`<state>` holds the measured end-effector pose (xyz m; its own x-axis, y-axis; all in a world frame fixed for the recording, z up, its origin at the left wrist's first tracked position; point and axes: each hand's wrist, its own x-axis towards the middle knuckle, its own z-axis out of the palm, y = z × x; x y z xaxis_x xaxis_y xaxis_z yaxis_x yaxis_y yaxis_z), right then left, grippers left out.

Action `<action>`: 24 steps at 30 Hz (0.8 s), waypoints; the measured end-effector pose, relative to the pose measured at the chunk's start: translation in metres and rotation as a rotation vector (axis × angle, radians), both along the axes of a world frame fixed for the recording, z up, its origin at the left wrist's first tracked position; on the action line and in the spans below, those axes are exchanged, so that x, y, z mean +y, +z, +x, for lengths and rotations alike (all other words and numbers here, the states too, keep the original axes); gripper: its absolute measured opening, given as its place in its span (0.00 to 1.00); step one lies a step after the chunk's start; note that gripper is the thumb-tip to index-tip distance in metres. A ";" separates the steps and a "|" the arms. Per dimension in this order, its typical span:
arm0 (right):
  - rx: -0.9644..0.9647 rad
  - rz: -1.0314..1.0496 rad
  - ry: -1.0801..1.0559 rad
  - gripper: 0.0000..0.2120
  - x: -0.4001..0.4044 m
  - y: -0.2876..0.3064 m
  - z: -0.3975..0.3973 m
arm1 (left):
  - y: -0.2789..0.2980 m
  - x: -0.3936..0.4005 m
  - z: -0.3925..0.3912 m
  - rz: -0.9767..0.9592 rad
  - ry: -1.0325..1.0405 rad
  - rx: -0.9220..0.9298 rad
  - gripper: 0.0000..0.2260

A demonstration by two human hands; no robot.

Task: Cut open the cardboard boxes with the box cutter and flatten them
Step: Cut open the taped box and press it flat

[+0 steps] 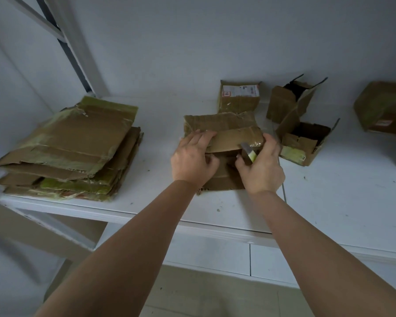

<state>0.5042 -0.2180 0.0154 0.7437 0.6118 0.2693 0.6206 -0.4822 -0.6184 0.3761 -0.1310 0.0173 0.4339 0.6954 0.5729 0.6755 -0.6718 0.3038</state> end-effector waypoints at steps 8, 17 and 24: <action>0.032 -0.037 0.122 0.33 -0.032 0.014 0.016 | 0.028 0.012 -0.032 -0.259 -0.342 0.236 0.39; 0.115 -0.013 0.122 0.19 -0.043 0.009 0.021 | 0.021 0.011 -0.066 -0.578 -0.234 -0.138 0.39; 0.363 0.062 0.153 0.06 -0.039 0.005 0.010 | 0.026 -0.010 -0.081 -0.348 -0.178 0.060 0.33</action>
